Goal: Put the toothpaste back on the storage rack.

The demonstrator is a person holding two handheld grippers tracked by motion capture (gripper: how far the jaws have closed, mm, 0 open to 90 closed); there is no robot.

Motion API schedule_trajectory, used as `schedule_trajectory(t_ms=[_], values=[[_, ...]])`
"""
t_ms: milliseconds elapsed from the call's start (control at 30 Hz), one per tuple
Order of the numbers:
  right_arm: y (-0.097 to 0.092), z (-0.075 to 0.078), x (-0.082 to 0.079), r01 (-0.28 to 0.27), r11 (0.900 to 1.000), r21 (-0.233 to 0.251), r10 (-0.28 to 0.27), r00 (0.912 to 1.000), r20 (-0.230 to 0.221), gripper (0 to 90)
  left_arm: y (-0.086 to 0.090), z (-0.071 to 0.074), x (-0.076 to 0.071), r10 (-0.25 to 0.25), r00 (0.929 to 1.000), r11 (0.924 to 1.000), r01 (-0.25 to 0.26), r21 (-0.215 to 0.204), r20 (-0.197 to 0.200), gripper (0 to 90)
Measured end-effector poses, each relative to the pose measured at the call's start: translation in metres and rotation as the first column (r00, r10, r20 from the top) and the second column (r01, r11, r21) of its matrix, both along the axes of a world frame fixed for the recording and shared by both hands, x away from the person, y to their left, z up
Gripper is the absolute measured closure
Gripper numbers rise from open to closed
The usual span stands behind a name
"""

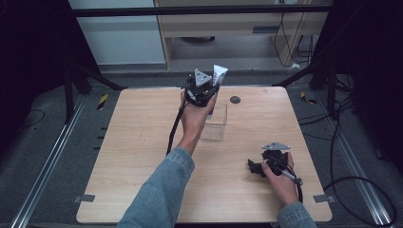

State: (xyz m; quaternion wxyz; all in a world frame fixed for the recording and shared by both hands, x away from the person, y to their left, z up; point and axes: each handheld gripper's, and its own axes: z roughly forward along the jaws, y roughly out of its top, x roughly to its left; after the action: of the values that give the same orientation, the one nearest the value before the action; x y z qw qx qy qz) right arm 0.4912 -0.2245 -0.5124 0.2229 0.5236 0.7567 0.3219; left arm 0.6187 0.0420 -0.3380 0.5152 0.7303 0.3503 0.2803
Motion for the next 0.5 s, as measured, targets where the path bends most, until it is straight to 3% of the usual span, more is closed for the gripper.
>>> schedule_trajectory(t_ms=[500], values=[[0.000, 0.000, 0.000, -0.001, 1.0000, -0.001, 0.001, 1.0000, 0.001, 0.4, 0.005, -0.014, 0.002, 0.016, 0.9998, 0.9997, -0.017, -0.017, -0.013, 79.0]])
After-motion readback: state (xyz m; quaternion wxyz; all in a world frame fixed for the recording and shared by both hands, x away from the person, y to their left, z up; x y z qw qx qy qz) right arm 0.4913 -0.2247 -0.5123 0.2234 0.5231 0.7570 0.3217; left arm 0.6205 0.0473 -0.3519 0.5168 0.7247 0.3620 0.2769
